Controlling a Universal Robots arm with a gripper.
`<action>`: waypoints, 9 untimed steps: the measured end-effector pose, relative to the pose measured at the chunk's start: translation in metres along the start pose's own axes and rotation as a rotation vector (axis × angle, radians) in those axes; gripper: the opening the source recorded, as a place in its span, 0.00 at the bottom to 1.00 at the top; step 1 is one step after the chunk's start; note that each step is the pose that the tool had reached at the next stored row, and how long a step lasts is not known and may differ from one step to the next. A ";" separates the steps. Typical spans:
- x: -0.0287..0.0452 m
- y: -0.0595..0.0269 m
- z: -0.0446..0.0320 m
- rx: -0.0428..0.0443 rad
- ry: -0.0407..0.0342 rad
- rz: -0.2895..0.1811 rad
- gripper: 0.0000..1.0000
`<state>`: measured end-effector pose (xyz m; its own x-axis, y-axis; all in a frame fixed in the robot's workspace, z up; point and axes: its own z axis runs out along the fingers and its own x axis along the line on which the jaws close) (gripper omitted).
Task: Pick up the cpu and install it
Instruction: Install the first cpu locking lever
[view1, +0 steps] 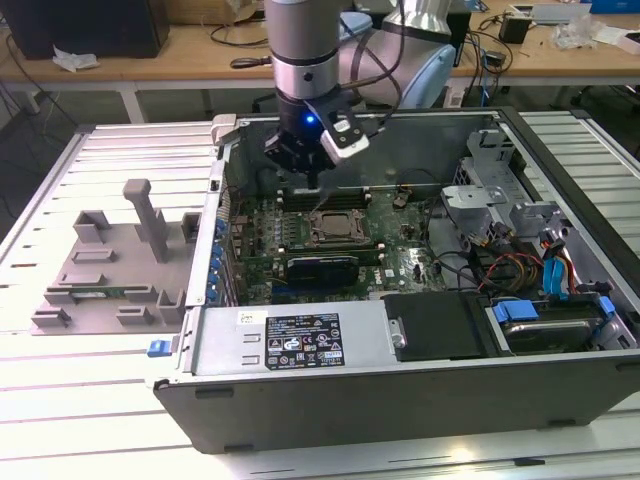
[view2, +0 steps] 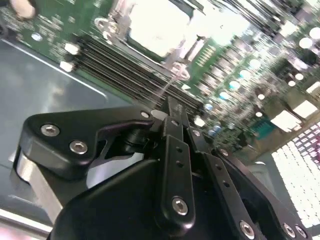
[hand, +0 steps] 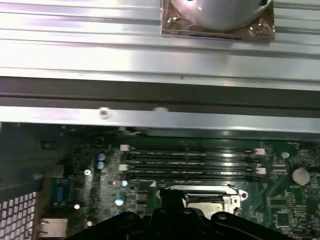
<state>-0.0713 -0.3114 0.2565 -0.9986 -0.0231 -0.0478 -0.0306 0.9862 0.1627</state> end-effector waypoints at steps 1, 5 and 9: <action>-0.0132 -0.0005 0.0013 0.0000 0.0001 0.000 0.11; -0.0177 -0.0007 0.0016 0.0001 0.0001 0.000 0.11; -0.0182 -0.0017 0.0077 0.0023 0.0003 0.000 0.11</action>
<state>-0.0527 -0.3115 0.2495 -0.9986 -0.0233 -0.0476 -0.0307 0.9866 0.1604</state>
